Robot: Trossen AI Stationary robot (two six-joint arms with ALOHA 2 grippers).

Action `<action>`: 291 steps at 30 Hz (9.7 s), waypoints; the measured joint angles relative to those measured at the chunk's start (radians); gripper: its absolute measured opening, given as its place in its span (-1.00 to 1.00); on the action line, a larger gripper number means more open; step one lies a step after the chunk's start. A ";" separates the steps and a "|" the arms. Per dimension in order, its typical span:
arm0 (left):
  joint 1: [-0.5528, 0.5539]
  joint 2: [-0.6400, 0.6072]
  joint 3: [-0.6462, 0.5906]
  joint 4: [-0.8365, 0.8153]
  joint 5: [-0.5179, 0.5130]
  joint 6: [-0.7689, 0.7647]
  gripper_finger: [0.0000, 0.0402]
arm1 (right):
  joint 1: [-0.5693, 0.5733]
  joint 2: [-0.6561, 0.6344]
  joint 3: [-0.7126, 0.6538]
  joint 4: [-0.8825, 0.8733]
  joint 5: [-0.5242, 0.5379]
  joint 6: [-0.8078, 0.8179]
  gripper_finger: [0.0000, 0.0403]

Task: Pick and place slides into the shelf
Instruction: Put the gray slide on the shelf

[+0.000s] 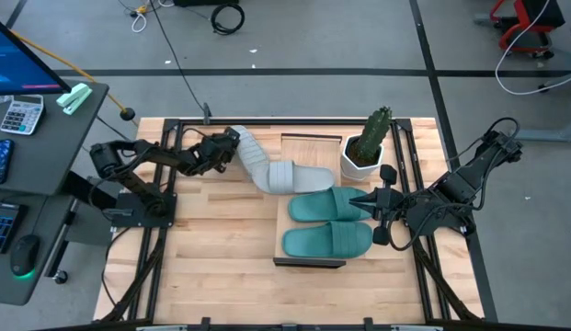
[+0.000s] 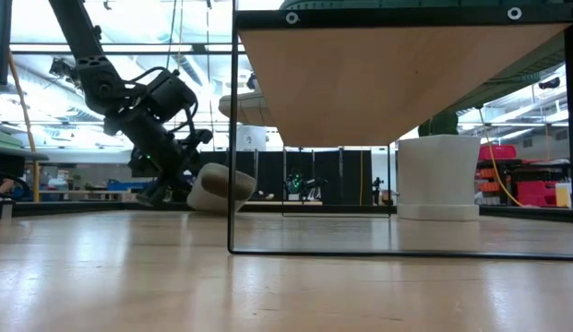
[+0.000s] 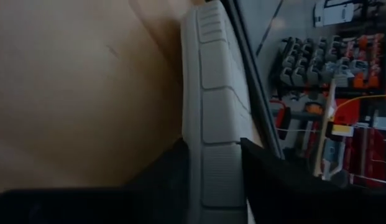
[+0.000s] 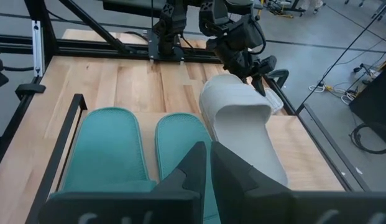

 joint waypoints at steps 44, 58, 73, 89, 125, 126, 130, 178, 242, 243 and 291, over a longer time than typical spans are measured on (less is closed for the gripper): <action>-0.120 -0.553 0.605 -0.665 -0.174 1.369 -0.57 | 0.000 0.000 0.000 0.000 0.000 0.007 -0.85; -0.448 -0.242 0.975 -0.963 -0.518 1.994 -0.58 | -0.034 0.000 0.000 0.008 0.000 -0.012 -0.85; -0.550 -0.091 0.974 -0.734 -0.339 2.386 -0.58 | -0.081 0.000 0.000 0.160 0.000 -0.123 -0.85; -0.554 -0.056 0.973 -0.733 -0.267 2.419 -0.58 | -0.172 0.000 0.000 0.325 -0.131 -0.543 -0.71; -0.595 -0.048 0.973 -0.696 -0.280 2.525 -0.58 | -0.654 0.273 0.396 0.035 -0.374 -1.092 0.19; -0.595 -0.048 0.973 -0.697 -0.279 2.525 -0.58 | -0.656 0.287 0.411 0.018 -0.374 -1.092 0.19; -0.584 -0.048 0.973 -0.713 -0.278 2.525 -0.58 | -0.661 0.362 0.497 -0.087 -0.374 -1.065 0.18; -0.573 -0.046 0.974 -0.741 -0.269 2.521 -0.50 | -0.700 0.481 0.693 -0.374 -0.348 -1.000 -0.70; -0.651 -0.079 1.144 -0.523 -0.618 2.638 -0.33 | -0.759 0.481 0.692 -0.478 -0.295 -1.246 -0.74; -0.650 -0.081 1.145 -0.530 -0.618 2.626 -0.33 | -0.762 0.481 0.692 -0.474 -0.300 -1.258 -0.74; -0.652 -0.087 1.144 -0.544 -0.609 2.589 -0.44 | -0.877 0.480 0.460 -0.183 -0.486 -1.502 -0.74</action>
